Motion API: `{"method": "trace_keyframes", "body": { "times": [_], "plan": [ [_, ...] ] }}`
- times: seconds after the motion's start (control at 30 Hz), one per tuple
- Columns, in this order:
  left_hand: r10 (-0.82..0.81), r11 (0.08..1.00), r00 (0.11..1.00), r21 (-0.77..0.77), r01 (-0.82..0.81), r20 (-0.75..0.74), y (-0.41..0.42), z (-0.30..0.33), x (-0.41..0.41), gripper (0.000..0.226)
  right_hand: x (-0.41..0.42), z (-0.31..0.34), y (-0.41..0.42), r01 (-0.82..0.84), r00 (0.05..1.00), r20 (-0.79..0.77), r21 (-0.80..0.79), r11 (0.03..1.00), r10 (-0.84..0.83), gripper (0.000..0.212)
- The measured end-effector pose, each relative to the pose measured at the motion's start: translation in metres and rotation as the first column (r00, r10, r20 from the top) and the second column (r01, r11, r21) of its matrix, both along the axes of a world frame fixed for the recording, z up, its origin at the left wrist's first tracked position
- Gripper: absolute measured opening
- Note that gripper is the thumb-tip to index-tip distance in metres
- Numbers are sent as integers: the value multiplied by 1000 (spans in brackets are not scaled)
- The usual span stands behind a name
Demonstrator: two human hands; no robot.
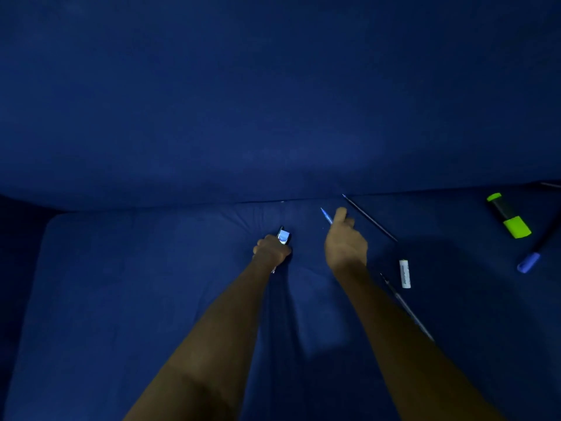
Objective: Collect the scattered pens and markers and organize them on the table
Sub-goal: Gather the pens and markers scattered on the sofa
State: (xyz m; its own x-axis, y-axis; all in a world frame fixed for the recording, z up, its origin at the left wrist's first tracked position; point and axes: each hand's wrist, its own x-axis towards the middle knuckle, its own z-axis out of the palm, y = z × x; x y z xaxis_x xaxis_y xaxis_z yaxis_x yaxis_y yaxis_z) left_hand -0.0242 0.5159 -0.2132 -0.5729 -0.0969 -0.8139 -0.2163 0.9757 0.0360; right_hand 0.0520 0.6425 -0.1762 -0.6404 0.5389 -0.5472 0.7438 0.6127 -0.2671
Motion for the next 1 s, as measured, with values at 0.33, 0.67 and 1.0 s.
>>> {"method": "trace_keyframes", "body": {
  "times": [0.33, 0.67, 1.0],
  "plan": [
    [-21, 1000, 1000, -3, 21, 3, 0, -14, 2, 60, 2, -2, 58, -273, 962, 68, 290, 917, 265, 37],
    [-11, 992, 1000, 124, 9, 15, -7, -21, 0, 40, 17, 32, 59, -111, 989, -85, 119, 987, 122, 30],
    [11, 955, 958, 289, 75, -287, -25, 19, 23, 32, 172, 70, 89, 361, 913, -85, -288, 887, -399, 30]
  ]
}}
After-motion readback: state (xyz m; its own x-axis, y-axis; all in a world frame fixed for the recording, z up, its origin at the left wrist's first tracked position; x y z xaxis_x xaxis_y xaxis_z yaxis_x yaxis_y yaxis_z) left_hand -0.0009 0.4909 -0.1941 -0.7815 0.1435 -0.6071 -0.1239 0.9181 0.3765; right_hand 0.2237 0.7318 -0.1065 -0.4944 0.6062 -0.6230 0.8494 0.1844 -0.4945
